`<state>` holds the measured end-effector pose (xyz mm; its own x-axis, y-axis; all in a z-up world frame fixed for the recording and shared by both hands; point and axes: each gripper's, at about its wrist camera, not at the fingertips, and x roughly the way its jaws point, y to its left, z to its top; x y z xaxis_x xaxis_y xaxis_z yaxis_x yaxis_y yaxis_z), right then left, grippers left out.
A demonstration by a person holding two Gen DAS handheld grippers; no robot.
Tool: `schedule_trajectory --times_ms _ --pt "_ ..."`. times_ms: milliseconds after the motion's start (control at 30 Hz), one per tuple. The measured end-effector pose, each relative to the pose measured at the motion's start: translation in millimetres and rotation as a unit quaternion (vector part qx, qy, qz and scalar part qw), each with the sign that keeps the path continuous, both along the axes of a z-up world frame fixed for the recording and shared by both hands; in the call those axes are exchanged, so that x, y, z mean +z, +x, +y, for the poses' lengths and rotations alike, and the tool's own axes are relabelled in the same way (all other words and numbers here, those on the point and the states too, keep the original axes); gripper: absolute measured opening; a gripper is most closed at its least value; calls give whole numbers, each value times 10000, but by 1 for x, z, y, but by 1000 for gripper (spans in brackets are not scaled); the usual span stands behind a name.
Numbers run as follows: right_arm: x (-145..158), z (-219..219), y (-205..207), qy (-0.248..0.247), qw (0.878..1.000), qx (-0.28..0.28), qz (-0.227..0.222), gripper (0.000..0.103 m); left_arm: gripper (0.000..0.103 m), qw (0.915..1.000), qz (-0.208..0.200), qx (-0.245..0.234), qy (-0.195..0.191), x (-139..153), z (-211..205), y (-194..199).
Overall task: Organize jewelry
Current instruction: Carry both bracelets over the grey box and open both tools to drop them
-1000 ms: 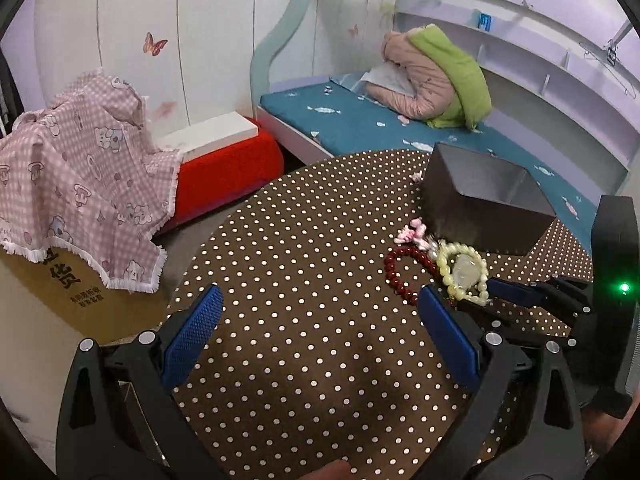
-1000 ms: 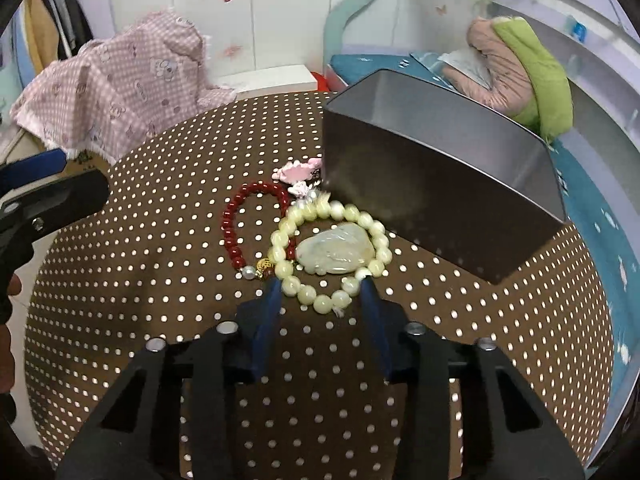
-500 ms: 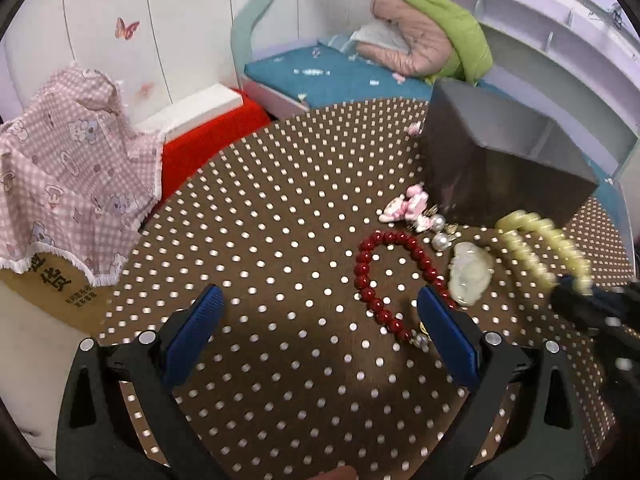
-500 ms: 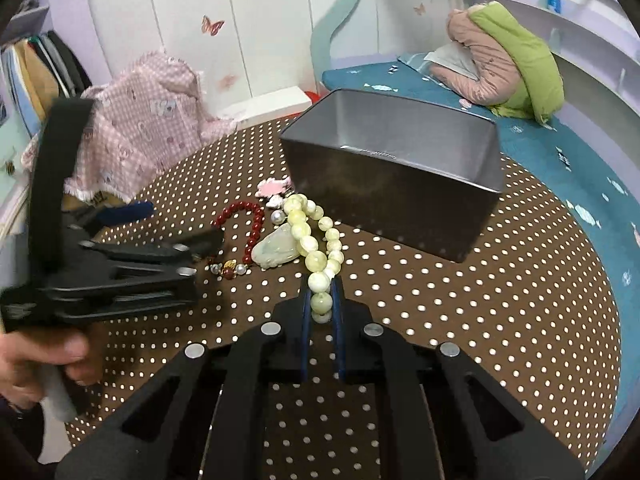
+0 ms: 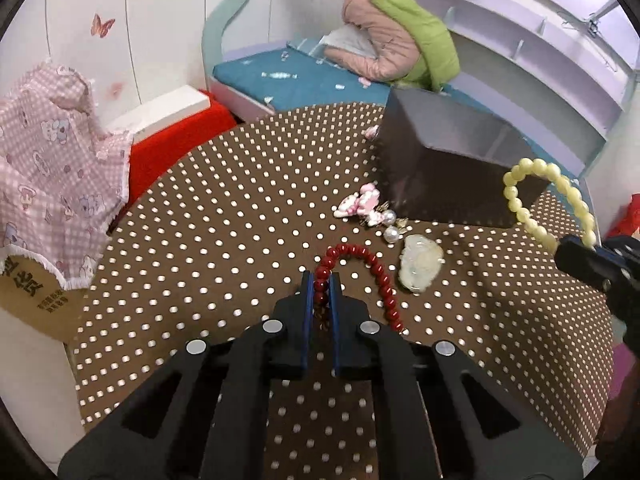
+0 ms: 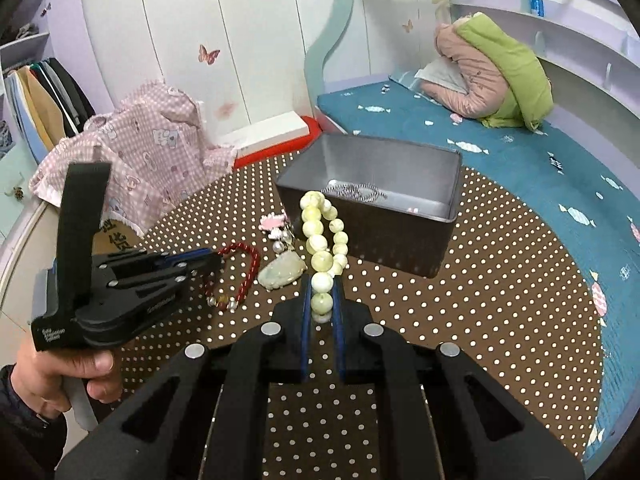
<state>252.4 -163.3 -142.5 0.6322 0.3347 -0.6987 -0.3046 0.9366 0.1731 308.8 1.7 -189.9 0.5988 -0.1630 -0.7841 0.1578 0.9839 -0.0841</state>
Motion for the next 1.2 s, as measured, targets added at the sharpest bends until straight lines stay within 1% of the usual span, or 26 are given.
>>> schedule_trajectory --times_ms 233,333,467,533,733,833,967,1100,1200 --pt "26 -6 -5 -35 9996 -46 -278 8 8 9980 -606 -170 -21 52 4 -25" --pt "40 -10 -6 -58 9990 -64 -447 8 8 9953 -923 -276 -82 82 4 -34" --pt "61 -14 -4 -113 9974 -109 -701 8 8 9913 -1233 -441 -160 115 0 -36" --pt "70 -17 -1 -139 9964 -138 -826 8 8 9888 -1402 -495 -137 130 -6 -35" --pt "97 -24 12 -239 9935 -193 -1099 8 8 9795 -1890 -674 -187 178 -24 -24" --pt "105 -26 22 -280 9929 -208 -1140 8 8 9765 -2002 -742 -277 197 -31 -13" --pt "105 -29 37 -298 9937 -205 -1063 8 8 9738 -2083 -842 -350 212 -43 -2" --pt "99 -31 55 -298 9956 -230 -858 8 8 9746 -1998 -936 -393 215 -56 17" --pt "85 -32 72 -316 9975 -235 -591 8 8 9772 -1829 -987 -426 206 -65 34"
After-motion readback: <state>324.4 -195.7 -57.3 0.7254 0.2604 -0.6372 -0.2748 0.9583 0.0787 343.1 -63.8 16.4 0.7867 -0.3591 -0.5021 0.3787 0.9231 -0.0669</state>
